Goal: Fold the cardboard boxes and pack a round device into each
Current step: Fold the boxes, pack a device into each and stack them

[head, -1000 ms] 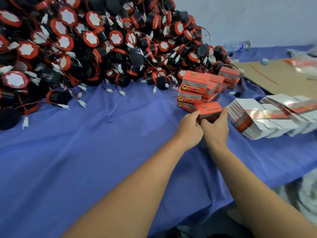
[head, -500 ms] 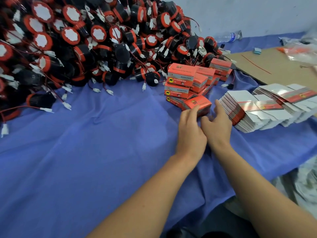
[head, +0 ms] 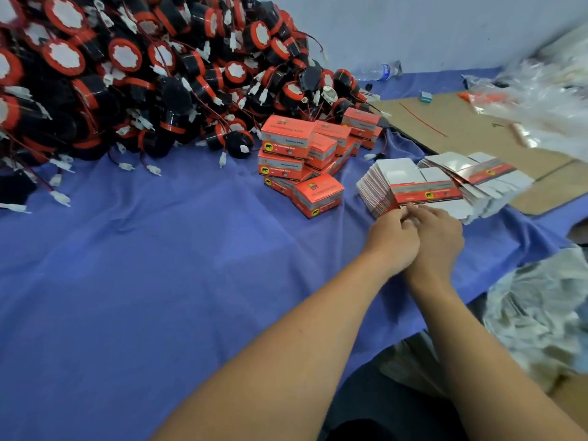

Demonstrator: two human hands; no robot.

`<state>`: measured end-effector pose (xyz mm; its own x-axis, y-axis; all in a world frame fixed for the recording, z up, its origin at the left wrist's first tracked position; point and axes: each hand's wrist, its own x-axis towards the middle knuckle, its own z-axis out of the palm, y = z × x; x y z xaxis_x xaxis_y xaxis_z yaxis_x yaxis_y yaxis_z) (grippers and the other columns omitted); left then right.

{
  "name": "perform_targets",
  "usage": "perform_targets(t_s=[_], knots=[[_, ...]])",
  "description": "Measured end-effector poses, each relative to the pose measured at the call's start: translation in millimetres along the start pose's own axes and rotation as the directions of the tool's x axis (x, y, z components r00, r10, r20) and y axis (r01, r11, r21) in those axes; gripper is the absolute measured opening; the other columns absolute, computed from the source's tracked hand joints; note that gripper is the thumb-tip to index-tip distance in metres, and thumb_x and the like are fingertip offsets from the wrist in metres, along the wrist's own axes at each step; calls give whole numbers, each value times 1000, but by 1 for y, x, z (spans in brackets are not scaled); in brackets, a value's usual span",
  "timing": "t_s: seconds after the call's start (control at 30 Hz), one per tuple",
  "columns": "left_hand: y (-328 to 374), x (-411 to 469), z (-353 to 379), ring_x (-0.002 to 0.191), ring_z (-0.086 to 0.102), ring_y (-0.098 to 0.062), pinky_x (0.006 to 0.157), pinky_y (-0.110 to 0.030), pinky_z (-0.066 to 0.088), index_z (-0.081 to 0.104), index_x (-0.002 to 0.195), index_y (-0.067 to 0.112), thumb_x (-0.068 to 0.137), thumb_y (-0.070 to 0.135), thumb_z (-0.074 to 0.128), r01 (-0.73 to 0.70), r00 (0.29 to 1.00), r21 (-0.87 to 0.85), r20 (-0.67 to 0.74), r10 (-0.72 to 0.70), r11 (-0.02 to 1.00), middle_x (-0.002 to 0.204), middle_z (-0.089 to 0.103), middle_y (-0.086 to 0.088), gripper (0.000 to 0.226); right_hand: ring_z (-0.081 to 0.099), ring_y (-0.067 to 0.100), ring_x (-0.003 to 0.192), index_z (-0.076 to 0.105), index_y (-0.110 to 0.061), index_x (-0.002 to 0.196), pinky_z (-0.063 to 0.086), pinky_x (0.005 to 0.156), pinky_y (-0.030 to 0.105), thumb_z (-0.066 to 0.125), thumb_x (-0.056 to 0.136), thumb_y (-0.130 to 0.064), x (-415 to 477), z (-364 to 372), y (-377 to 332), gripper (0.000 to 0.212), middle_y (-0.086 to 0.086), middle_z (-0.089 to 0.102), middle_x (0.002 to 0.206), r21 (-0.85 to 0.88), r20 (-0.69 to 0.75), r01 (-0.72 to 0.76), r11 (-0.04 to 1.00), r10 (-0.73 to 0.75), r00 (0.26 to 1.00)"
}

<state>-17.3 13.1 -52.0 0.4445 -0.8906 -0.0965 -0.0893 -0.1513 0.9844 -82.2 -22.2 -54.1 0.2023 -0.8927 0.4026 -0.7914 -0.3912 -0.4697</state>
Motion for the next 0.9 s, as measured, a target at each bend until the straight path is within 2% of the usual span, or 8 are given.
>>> perform_targets(t_s=[0.13,0.27,0.47,0.53,0.6,0.7,0.77,0.9], knots=[[3,3,-1,113,68,-23,103,-43,54,68,113,18,99,14,61,68,980,-310,-159,-122,948,118,73,-5,17,57,38,114,78,-15,115,39,84,41,64,94,-12,-8,-4,-4,26,11,74,117,60,-132,83,995,-75,988],[17,2,-9,109,70,-28,98,-44,58,63,111,17,99,24,69,113,957,-614,-145,-252,781,118,73,-12,15,64,38,99,81,-12,98,41,82,46,72,85,-4,-24,-8,-17,18,10,75,95,193,-313,218,957,-150,938],[17,-26,-48,83,68,-19,87,-40,60,70,104,15,97,8,68,2,961,-647,-210,-181,762,100,74,-14,10,61,24,102,80,-15,89,34,92,38,79,81,-1,-54,-7,-27,17,1,76,92,155,-461,420,894,-311,831],[14,-37,-65,77,68,-15,77,-33,60,70,110,10,97,7,67,-41,954,-618,-259,-154,785,96,74,-11,13,57,21,114,80,-18,95,38,102,48,81,83,-14,-63,-9,-36,13,2,74,106,131,-412,473,871,-386,825],[10,-51,-87,85,69,-16,82,-36,59,69,118,5,97,9,68,-64,926,-577,-339,-167,814,105,76,-12,21,47,27,136,75,-22,117,32,114,58,79,83,-38,-72,-11,-41,37,8,62,135,132,-286,469,873,-420,861],[0,-79,-127,90,67,-22,94,-52,56,71,117,7,98,12,69,-105,893,-492,-430,-136,864,105,77,-17,20,20,24,155,55,-25,145,23,125,48,76,81,-63,-83,-14,-50,78,7,28,162,347,-76,394,851,-393,916],[-11,-101,-154,84,65,-22,85,-50,58,73,114,13,98,15,68,-140,870,-402,-486,-81,905,97,78,-15,16,22,12,153,45,-23,152,29,123,37,78,79,-63,-90,-11,-61,90,-1,28,162,578,42,282,766,-373,927],[-38,-148,-207,66,65,3,63,-14,50,74,112,22,100,16,65,-217,755,-217,-655,23,952,74,75,16,15,51,12,136,48,-33,147,47,110,38,85,80,-44,-115,5,-103,77,-25,54,137,827,114,133,547,-395,912]])
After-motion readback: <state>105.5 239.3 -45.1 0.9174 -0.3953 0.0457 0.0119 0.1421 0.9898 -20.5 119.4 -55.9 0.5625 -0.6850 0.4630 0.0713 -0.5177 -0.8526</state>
